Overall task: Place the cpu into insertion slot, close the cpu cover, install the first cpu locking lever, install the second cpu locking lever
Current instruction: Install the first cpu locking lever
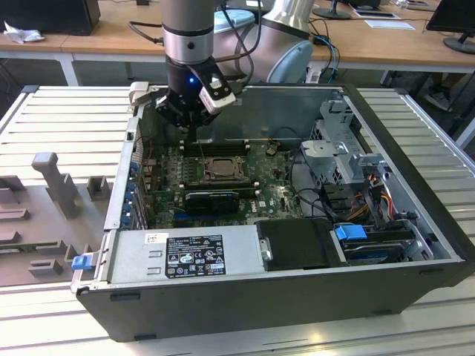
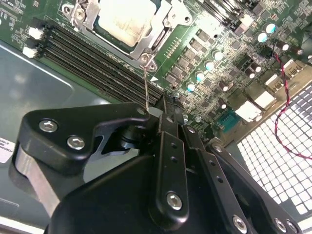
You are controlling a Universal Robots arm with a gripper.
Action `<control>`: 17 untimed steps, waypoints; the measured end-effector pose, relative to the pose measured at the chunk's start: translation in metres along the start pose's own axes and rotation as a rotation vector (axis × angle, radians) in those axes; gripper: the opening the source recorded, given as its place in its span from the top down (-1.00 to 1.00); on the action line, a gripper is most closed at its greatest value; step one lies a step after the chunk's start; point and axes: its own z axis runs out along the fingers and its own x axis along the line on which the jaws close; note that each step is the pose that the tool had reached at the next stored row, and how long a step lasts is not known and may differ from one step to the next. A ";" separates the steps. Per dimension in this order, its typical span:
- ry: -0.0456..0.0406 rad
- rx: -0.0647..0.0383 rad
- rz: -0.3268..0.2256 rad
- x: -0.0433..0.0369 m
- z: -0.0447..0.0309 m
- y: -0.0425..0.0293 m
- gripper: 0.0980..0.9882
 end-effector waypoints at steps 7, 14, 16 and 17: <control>0.0000 -0.001 0.000 -0.0125 0.0031 -0.0012 0.98; -0.0047 -0.057 0.006 -0.0307 0.0048 -0.0035 0.98; -0.0049 -0.057 0.007 -0.0320 0.0081 -0.0040 0.98; -0.0047 -0.057 0.007 -0.0327 0.0098 -0.0042 0.98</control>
